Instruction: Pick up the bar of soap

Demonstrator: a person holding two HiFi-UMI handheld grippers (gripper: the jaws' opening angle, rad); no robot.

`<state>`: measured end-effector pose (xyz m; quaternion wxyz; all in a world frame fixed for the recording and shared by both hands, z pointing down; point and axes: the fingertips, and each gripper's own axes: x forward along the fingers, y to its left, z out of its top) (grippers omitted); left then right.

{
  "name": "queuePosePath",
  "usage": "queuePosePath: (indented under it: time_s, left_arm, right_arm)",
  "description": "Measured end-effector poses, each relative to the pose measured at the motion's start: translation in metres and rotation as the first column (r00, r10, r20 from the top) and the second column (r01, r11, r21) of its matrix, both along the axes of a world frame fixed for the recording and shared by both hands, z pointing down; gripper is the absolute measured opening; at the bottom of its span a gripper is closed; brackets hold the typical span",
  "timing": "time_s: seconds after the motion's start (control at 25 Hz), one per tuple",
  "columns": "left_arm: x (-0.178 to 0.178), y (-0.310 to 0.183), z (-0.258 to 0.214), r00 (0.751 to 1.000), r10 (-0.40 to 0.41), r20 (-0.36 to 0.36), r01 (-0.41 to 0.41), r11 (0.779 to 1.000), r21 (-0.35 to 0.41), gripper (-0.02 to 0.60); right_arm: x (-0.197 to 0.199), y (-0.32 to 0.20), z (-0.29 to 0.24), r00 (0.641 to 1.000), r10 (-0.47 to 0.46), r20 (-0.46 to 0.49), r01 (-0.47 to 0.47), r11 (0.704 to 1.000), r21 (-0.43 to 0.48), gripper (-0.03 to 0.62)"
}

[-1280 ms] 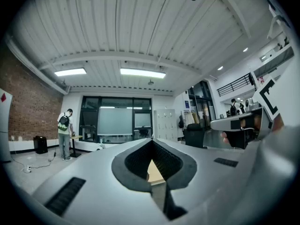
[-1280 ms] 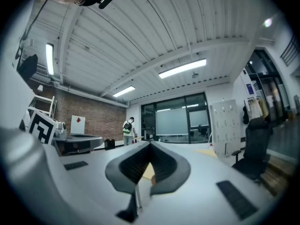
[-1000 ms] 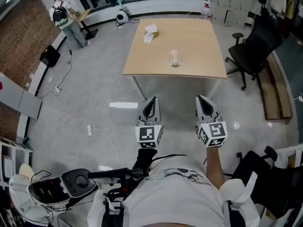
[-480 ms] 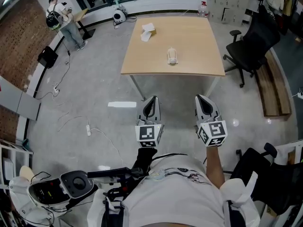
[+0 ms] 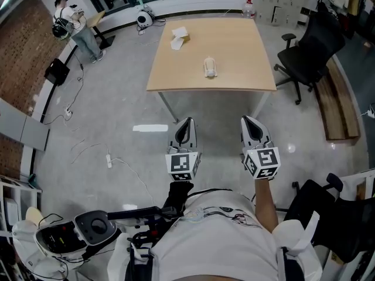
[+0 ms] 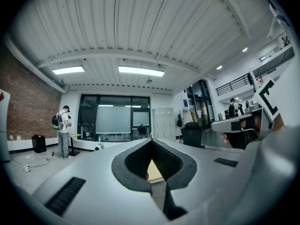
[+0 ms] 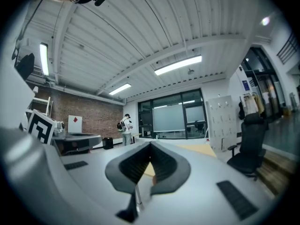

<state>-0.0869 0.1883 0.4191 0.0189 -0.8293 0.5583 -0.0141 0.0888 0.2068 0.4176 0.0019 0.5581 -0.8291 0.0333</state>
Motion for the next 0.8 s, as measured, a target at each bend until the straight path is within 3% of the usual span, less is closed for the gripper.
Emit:
queuePosePath:
  time_s: [0.56,0.8]
  left_arm:
    - [0.020,0.006,0.016,1.000,0.006,0.024,-0.005,1.000,-0.019,0.002]
    - [0.037,0.018,0.028,1.000,-0.005,0.030,0.008,0.997,-0.079,0.002]
  right_arm:
    - [0.010,0.006,0.017,1.000,-0.018,0.006,0.018,0.999,-0.039,0.003]
    - [0.023,0.020,0.031,0.999,-0.034,0.014,0.035,0.997,-0.071,0.003]
